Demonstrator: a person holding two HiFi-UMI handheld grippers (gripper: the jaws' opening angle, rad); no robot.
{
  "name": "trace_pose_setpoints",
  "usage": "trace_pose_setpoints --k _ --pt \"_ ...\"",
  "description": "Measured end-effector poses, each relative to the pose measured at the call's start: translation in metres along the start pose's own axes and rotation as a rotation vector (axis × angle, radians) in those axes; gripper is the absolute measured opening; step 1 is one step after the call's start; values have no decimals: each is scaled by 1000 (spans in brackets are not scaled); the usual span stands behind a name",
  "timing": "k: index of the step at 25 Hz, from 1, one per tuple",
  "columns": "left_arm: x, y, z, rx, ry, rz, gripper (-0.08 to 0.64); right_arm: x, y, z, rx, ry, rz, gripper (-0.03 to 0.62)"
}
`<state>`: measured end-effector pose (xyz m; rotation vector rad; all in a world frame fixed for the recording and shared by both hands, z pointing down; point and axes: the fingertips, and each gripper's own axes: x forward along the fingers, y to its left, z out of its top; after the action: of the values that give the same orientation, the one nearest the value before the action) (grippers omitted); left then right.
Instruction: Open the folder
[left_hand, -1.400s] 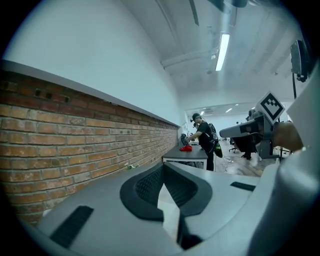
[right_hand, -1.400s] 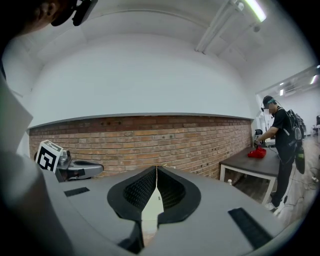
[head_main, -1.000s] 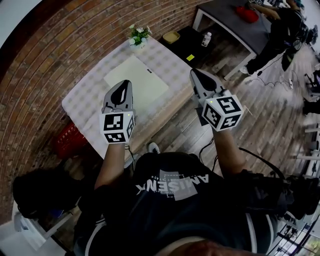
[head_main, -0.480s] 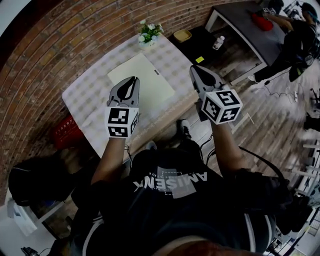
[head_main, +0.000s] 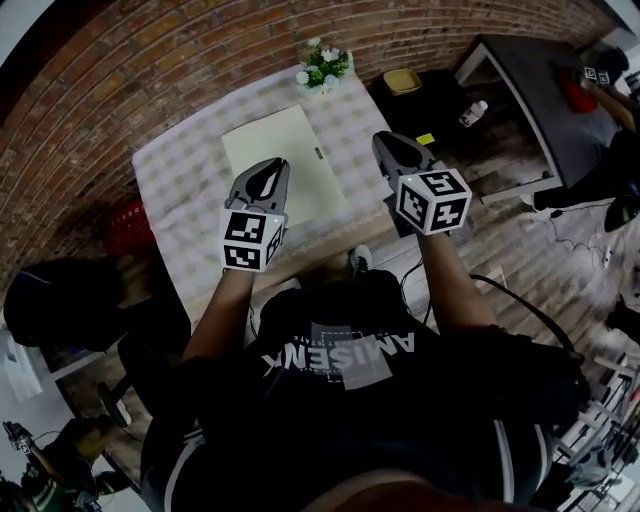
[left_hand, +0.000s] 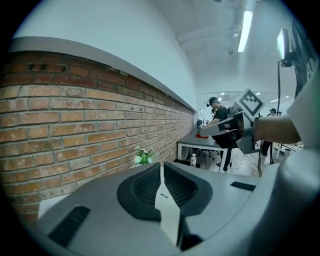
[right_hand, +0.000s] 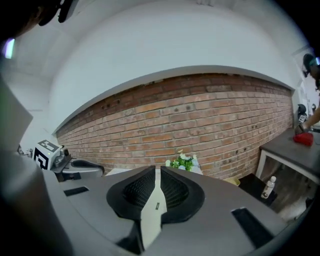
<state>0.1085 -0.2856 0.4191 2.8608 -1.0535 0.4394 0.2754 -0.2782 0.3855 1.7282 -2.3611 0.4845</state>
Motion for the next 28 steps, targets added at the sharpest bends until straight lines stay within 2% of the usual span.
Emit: trace_pose_setpoints --k 2,4,5,9,15,19,22,28 --pt "8 -7 -8 12 33 24 15 17 -6 -11 -1 46 62 62" --pt "15 -14 -18 21 70 41 15 32 -12 -22 -5 85 108 123" --pt "19 -17 -22 24 86 46 17 38 -17 -27 -9 102 122 129" --pt "30 -26 -37 17 139 81 17 66 -32 -54 -14 183 179 129" --pt "43 -29 -63 -40 186 164 32 102 -36 -92 -4 284 270 137" --pt "50 -40 -80 -70 220 183 35 122 -32 -118 -16 352 332 144" --pt "53 -48 -94 -63 245 193 51 136 -30 -133 11 390 363 143" --pt "63 -71 -139 -67 350 175 105 162 -32 -178 34 497 398 144"
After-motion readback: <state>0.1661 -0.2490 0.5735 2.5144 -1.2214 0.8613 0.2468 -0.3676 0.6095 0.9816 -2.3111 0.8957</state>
